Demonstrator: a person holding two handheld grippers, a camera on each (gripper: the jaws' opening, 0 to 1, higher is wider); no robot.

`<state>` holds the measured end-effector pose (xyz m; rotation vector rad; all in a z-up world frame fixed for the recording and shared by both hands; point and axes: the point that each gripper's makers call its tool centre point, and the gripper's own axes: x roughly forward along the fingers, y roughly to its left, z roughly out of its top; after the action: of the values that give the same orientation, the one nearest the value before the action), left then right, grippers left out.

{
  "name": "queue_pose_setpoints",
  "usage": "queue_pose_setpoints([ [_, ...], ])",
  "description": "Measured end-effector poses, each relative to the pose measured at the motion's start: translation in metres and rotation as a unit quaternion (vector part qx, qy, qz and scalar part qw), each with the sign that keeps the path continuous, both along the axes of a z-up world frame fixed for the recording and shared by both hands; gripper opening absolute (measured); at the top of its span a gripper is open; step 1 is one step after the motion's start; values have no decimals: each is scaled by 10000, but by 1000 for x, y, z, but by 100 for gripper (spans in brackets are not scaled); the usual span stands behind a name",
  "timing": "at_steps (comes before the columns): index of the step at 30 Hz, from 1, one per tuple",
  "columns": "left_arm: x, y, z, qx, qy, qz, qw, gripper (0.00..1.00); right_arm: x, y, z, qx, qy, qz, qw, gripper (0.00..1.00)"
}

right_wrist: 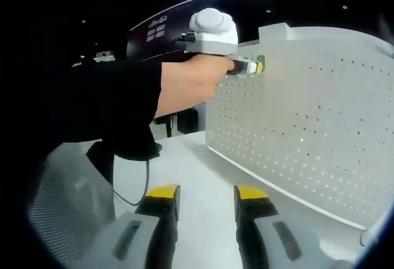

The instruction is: Insert the hook assembly into the mounting plate slot until the hook locks in place.

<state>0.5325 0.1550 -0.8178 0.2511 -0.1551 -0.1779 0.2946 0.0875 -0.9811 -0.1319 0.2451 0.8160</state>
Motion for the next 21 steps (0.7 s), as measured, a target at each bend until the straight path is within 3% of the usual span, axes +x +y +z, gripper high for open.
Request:
queue_pose_setpoints([
  [5, -3, -5, -2, -124, -3, -239, 9996, 16, 0, 0, 0, 4, -6, -4, 10000, 33],
  [21, -9, -12, -3, -507, 213, -903, 9944, 27, -1, 2, 0, -31, -9, 25, 10000, 33],
])
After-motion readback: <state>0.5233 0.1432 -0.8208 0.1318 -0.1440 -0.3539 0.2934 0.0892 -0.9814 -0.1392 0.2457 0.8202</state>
